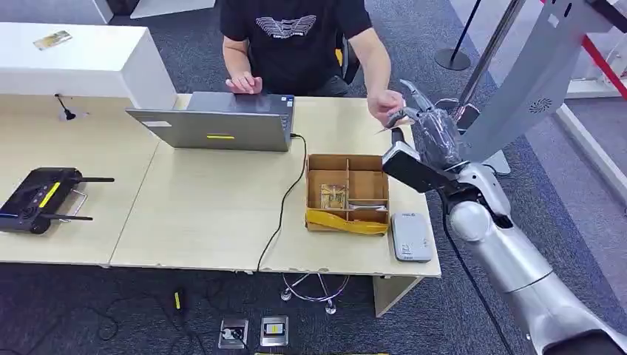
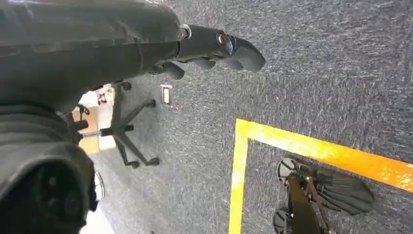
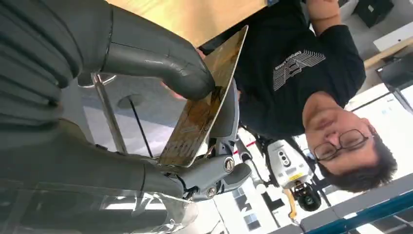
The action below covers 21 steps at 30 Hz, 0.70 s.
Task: Pass the card to the sensor for recognition and then transmit it.
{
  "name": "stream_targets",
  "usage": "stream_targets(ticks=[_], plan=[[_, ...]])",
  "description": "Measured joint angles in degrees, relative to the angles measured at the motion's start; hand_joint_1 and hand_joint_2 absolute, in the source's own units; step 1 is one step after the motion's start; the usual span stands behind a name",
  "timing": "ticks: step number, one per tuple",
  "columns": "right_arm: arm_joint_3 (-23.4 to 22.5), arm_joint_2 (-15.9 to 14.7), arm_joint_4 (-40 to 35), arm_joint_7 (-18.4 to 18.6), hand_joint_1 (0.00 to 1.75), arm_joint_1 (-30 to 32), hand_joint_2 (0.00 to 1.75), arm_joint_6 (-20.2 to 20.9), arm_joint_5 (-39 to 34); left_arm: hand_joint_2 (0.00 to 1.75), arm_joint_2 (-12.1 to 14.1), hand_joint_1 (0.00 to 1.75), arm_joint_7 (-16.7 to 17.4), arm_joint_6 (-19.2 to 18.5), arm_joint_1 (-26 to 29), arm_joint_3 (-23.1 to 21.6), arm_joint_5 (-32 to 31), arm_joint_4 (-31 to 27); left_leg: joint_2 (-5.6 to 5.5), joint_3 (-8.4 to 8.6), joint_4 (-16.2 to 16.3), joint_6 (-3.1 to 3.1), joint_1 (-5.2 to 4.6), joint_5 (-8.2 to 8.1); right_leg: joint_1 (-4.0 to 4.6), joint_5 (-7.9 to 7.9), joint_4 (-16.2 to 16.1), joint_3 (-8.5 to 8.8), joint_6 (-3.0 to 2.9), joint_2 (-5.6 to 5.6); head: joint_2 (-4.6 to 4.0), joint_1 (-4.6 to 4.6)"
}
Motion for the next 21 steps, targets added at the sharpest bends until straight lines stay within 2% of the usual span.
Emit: stream_targets(ticks=[9, 21], plan=[[0.3, -0.7, 1.3, -0.5, 1.75, 4.2, 1.75, -1.6, -0.7, 0.00, -0.7, 0.00, 2.0, 0.7, 0.0, 0.0, 0.9, 0.0, 0.02, -0.01, 0.0, 0.00, -0.01, 0.00, -0.01, 0.00, 0.0, -0.04, 0.00, 0.02, 0.00, 0.00], [-0.2, -3.7, 3.0, -1.2, 1.75, 7.3, 1.75, -3.3, -2.0, 0.00, -1.6, 0.00, 2.1, 2.7, 0.0, 0.0, 2.0, 0.0, 0.06, 0.00, 0.0, 0.00, 0.00, 0.00, -0.01, 0.01, 0.0, -0.05, 0.00, 0.08, 0.00, 0.02]])
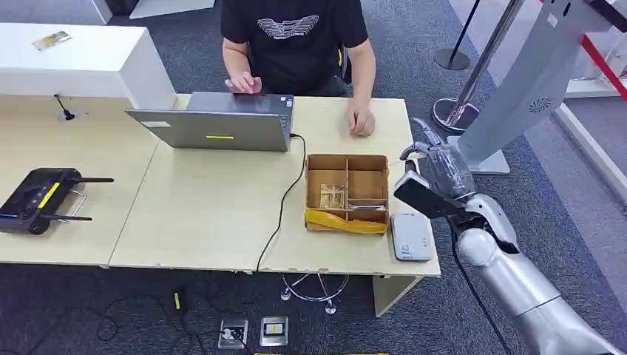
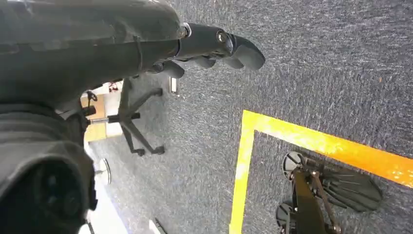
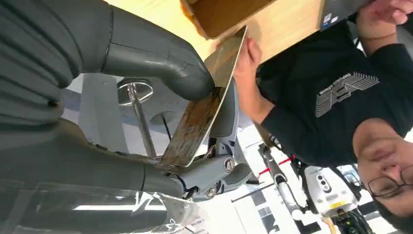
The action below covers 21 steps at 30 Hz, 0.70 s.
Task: Pass the card to the sensor for recognition and then transmit it.
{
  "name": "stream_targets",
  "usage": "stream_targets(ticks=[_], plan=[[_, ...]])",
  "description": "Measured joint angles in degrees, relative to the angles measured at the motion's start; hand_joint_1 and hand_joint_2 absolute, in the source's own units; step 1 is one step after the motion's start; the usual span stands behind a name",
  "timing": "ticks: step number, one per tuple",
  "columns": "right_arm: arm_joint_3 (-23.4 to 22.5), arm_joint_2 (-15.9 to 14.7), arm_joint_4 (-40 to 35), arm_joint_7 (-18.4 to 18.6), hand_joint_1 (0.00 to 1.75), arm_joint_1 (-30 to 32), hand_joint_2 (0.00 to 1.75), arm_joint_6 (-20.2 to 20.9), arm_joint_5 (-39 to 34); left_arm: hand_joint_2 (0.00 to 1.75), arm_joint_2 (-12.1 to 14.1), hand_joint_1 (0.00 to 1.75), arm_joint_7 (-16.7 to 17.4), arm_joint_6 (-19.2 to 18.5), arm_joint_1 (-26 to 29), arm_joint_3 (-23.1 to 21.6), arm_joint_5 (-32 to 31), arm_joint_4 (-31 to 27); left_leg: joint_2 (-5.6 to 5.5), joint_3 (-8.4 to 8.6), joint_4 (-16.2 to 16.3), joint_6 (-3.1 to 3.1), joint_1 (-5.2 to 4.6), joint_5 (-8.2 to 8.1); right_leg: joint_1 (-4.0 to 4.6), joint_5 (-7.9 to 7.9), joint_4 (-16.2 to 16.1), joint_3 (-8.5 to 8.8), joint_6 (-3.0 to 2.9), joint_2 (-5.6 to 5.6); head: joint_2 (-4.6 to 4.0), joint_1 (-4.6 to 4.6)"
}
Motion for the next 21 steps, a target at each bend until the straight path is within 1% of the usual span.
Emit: stream_targets(ticks=[8, 11, 16, 21], plan=[[0.0, -2.1, -0.1, 1.6, 1.75, 4.5, 1.75, -0.5, 0.8, 0.00, -0.7, 0.00, 0.5, 0.9, 0.0, 0.0, 0.8, 0.0, 0.02, 0.00, 0.0, 0.00, 0.00, 0.00, 0.00, 0.00, 0.0, -0.01, 0.00, 0.07, 0.00, -0.02], [0.0, -2.9, -0.1, 2.3, 1.75, 6.9, 1.75, -1.2, -0.7, 0.00, -0.9, 0.00, 1.0, 1.0, 0.0, 0.0, 1.1, 0.0, 0.02, 0.00, 0.0, 0.00, 0.00, 0.00, 0.00, 0.00, 0.0, -0.01, 0.00, 0.05, 0.00, 0.00], [0.0, -3.9, 0.0, 2.1, 1.75, 9.6, 1.75, -1.4, -3.0, 0.00, -1.2, 0.00, 1.1, 1.1, 0.0, 0.0, 1.2, 0.0, 0.10, 0.00, 0.0, 0.00, 0.00, -0.01, 0.00, 0.03, 0.0, -0.04, -0.01, 0.19, 0.00, -0.02], [0.2, -5.4, -0.1, 2.3, 1.75, 12.3, 1.75, -3.8, -4.5, 0.00, -1.2, 0.00, 1.0, 0.9, 0.1, 0.0, 1.3, 0.0, 0.09, -0.02, 0.0, 0.00, 0.00, -0.01, 0.00, 0.04, 0.0, -0.04, -0.01, 0.15, 0.00, 0.00]])
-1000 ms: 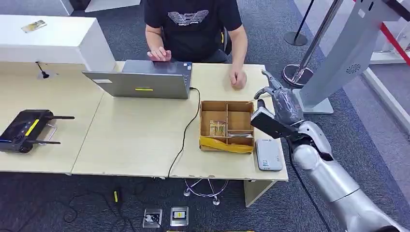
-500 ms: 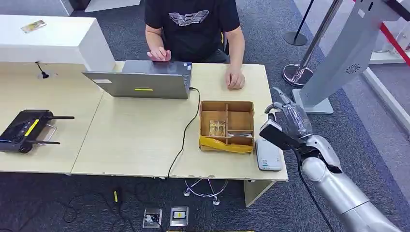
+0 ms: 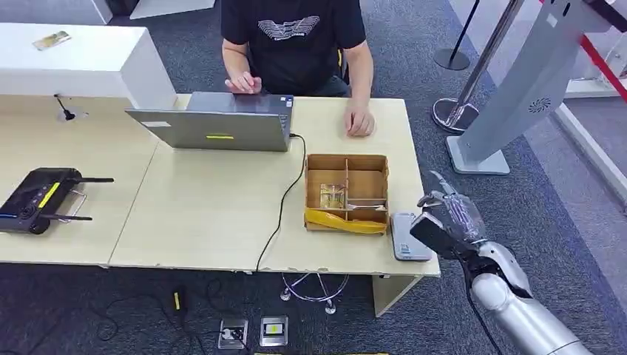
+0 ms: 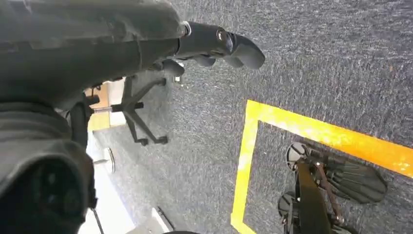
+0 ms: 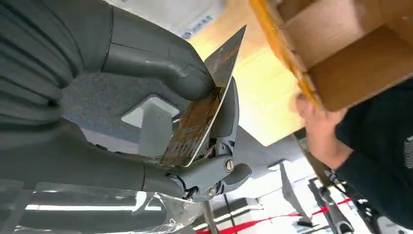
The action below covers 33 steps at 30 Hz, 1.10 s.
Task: Pass the card to the sensor for recognition and then transmit it.
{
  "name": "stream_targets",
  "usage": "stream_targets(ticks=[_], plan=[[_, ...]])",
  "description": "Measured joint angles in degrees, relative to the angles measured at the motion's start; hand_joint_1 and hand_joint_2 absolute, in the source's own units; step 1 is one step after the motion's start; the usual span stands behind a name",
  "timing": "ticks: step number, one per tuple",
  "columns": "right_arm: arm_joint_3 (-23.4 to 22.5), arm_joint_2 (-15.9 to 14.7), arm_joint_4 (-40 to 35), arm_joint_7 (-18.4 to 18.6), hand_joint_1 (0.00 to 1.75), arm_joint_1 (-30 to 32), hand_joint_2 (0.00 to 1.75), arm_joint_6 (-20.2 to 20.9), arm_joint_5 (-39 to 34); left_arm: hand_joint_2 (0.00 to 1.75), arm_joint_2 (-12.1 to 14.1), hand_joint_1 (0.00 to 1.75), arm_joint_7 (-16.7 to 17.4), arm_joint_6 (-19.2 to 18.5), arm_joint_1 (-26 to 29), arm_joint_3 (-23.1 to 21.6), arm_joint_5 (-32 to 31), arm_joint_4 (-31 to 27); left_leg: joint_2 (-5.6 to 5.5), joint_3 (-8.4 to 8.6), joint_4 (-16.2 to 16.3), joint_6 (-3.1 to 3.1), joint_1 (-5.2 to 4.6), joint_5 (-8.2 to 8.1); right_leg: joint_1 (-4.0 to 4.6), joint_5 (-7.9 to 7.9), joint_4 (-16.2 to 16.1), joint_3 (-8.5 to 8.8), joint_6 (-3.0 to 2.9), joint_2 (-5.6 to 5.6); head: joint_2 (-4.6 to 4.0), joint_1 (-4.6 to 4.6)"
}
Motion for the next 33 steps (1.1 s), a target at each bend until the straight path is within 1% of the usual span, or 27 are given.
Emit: stream_targets(ticks=[3, 7, 14, 20, 27, 28, 29, 30, 31, 32, 33], plan=[[0.3, -0.5, -0.1, 0.2, 1.75, 0.6, 1.75, -0.4, -0.4, 0.00, 0.0, 0.00, 0.0, 0.0, 0.0, 0.0, 0.0, 0.0, 0.23, 0.01, 0.0, -0.01, 0.00, -0.01, 0.00, 0.06, 0.0, -0.05, -0.04, 0.12, 0.00, -0.02], [0.9, -1.2, -0.1, 0.7, 1.75, 1.9, 1.75, -0.8, -1.3, 0.00, -0.1, 0.00, 0.0, 0.0, 0.0, -0.1, 0.0, 0.0, 0.23, 0.02, 0.0, -0.01, 0.00, 0.00, 0.00, 0.06, 0.0, -0.05, -0.04, 0.18, 0.00, 0.00], [2.4, -1.8, 0.3, 0.3, 1.75, 4.3, 1.75, -2.9, -1.9, 0.00, 0.1, 0.00, 0.0, -1.5, 0.0, -0.3, 0.2, 0.0, 0.25, 0.02, 0.0, -0.01, 0.00, -0.01, 0.00, 0.06, 0.0, -0.07, -0.04, 0.24, 0.00, 0.00], [3.4, -2.7, 0.9, 0.2, 1.75, 4.5, 1.75, -3.0, -2.1, 0.00, 0.3, 0.00, -0.1, -1.6, -0.1, -0.4, 0.2, 0.0, 0.25, 0.02, 0.0, -0.01, 0.00, 0.00, 0.00, 0.07, 0.0, -0.06, -0.04, 0.23, 0.00, 0.00], [5.5, -3.9, 0.9, 0.7, 1.75, 4.8, 1.75, -3.1, -1.6, 0.00, 0.5, 0.00, -0.3, -1.4, -0.1, -1.2, 0.1, 0.0, 0.26, 0.01, 0.0, -0.01, 0.00, 0.00, 0.00, 0.07, 0.0, -0.06, -0.03, 0.24, 0.00, -0.02], [5.9, -3.9, 0.9, 0.4, 1.75, 4.6, 1.75, -2.6, -1.5, 0.00, 0.1, 0.00, -1.0, 0.0, -0.1, -1.4, 0.8, 0.0, 0.27, -0.01, 0.0, -0.01, -0.01, -0.01, -0.01, 0.07, 0.0, -0.06, -0.03, 0.29, 0.00, -0.04], [6.4, -3.6, 1.0, 0.1, 1.75, 4.1, 1.75, -1.9, -0.8, 0.00, -1.3, 0.00, -2.1, 3.2, -0.1, -1.4, 1.9, 0.0, 0.29, -0.03, 0.0, -0.01, -0.02, -0.01, -0.03, 0.09, 0.0, -0.07, -0.02, 0.32, 0.00, -0.02], [7.4, -3.0, 1.3, 0.1, 1.75, 2.9, 1.75, -1.1, 0.0, 0.00, -3.5, 0.00, -3.5, 7.3, -0.1, -1.4, 2.6, 0.0, 0.41, -0.02, 0.0, 0.00, -0.08, -0.01, -0.08, 0.16, 0.0, -0.10, -0.02, 0.36, 0.00, -0.02], [8.1, -2.3, 1.9, 0.1, 1.75, 1.5, 1.75, -0.5, 0.4, 0.00, -5.3, 0.00, -4.5, 9.7, -0.1, -1.4, 3.0, 0.0, 0.54, -0.01, 0.0, 0.00, -0.19, 0.00, -0.17, 0.20, 0.0, -0.20, 0.04, 0.44, 0.00, -0.11], [8.6, -1.6, 2.5, -0.1, 1.75, 0.4, 1.75, 0.1, 0.5, 0.00, -6.8, 0.00, -4.8, 10.0, -0.3, -1.4, 3.1, 0.0, 0.56, -0.01, 0.0, 0.03, -0.23, 0.01, -0.21, 0.20, 0.1, -0.23, 0.04, 0.48, 0.00, -0.15], [9.0, -1.3, 3.0, -0.3, 1.75, -0.5, 1.75, 0.5, 0.4, 0.00, -7.9, 0.00, -4.9, 10.0, -0.5, -1.4, 3.1, 0.0, 0.50, -0.02, 0.0, 0.06, -0.23, 0.04, -0.21, 0.20, 0.1, -0.21, 0.04, 0.42, 0.00, 0.04]])
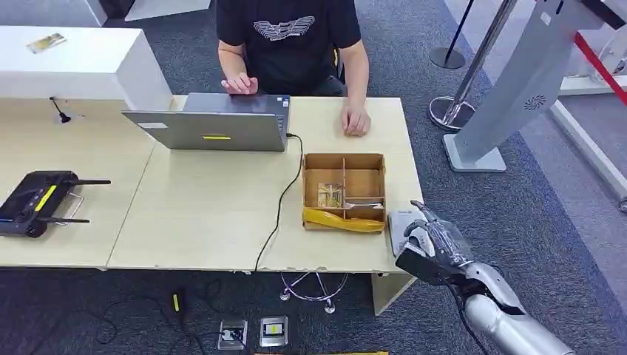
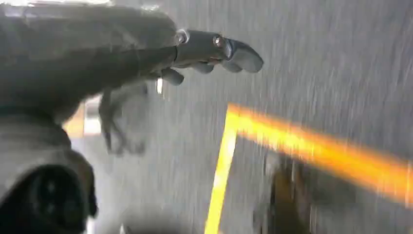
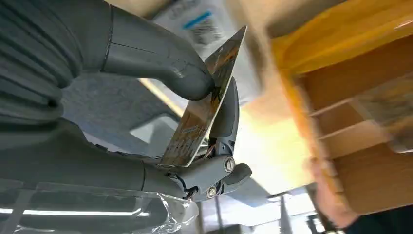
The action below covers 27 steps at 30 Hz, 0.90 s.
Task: Pass the card to the sensor for recognition and then transmit it.
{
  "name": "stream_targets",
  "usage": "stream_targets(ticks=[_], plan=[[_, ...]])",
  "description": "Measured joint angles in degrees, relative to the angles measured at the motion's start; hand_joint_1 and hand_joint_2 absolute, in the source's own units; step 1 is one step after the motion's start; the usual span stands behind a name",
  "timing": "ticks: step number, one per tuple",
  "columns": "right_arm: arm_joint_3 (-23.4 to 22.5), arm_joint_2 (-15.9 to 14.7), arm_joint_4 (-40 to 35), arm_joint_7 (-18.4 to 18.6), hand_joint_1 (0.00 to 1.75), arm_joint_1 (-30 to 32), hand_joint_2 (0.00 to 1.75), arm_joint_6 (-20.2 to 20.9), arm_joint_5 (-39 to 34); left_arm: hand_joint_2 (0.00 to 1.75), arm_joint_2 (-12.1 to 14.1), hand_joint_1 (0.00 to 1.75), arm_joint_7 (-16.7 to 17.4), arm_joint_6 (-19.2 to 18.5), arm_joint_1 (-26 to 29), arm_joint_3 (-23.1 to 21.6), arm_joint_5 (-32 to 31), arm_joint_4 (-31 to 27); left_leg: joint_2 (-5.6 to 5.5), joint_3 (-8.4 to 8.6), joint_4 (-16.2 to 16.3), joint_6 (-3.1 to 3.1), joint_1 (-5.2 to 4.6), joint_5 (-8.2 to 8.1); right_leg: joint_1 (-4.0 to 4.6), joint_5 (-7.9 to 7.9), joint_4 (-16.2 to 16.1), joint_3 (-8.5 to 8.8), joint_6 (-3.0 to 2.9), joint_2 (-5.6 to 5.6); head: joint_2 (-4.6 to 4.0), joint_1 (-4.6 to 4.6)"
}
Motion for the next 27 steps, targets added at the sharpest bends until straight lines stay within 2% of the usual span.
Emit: stream_targets(ticks=[3, 19, 27], plan=[[0.6, 0.5, 1.1, -0.3, 1.75, -1.3, 1.75, -0.1, -0.3, 0.00, -2.5, 0.00, 0.0, -0.9, 0.1, -0.2, 0.3, -0.2, -0.11, -0.02, 0.0, 0.02, 0.02, 0.02, 0.02, 0.04, 0.0, 0.06, 0.05, -0.06, 0.00, 0.02], [1.9, 0.5, 2.9, 2.0, 1.75, -1.0, 1.75, -0.4, -1.7, 0.00, -3.5, 0.00, -0.1, -0.4, 0.1, -0.9, 0.7, -0.1, -0.03, -0.01, 0.0, 0.02, 0.03, 0.01, 0.02, 0.04, 0.0, -0.01, 0.04, 0.02, 0.00, -0.09], [1.9, 0.8, 5.1, 0.0, 1.75, -1.0, 1.75, -1.4, -1.7, 0.00, -3.5, 0.00, -0.2, -0.2, 0.1, -1.5, 1.2, -0.1, -0.03, -0.02, 0.0, 0.02, 0.03, 0.01, 0.02, 0.04, 0.0, 0.00, 0.04, 0.03, 0.00, -0.07]])
